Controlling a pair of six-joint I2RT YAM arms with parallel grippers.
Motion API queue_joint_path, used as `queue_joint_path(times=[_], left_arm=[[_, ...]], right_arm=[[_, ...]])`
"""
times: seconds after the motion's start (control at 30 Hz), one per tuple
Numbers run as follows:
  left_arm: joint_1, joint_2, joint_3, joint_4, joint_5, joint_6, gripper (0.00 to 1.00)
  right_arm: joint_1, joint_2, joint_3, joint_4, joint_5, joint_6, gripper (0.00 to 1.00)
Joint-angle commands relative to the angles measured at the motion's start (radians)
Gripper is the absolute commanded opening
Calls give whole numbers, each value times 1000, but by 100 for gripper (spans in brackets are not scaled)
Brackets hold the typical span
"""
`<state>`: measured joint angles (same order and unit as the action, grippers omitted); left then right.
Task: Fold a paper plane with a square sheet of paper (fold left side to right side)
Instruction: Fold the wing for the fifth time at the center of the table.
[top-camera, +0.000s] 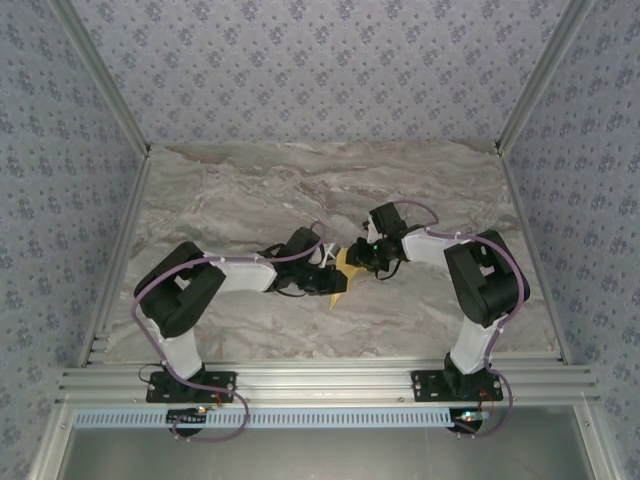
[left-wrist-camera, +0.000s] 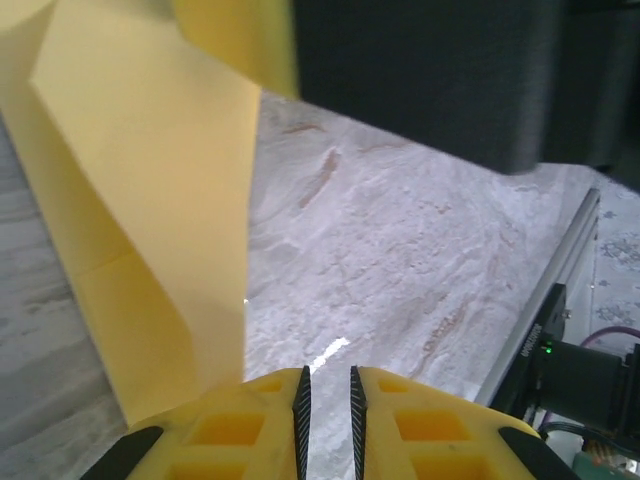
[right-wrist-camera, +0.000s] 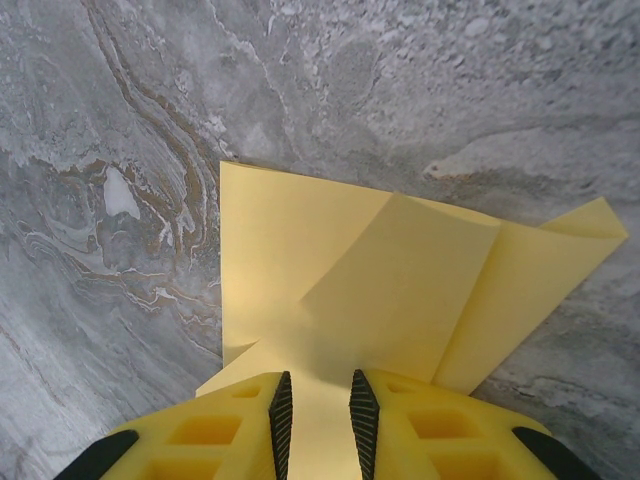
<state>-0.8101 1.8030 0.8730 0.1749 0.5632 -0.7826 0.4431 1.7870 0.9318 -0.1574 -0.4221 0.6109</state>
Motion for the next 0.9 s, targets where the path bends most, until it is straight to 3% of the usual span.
queue_joint_path(times=[0.0,0.87], left_arm=[[-1,23,23,-39,-21,27,19],[-1,73,-22,-57,-86,11,13]], right_arm=[[2,34,-32,-73,63,-21,26],[-3,-12,-42,-19,19,-40,24]])
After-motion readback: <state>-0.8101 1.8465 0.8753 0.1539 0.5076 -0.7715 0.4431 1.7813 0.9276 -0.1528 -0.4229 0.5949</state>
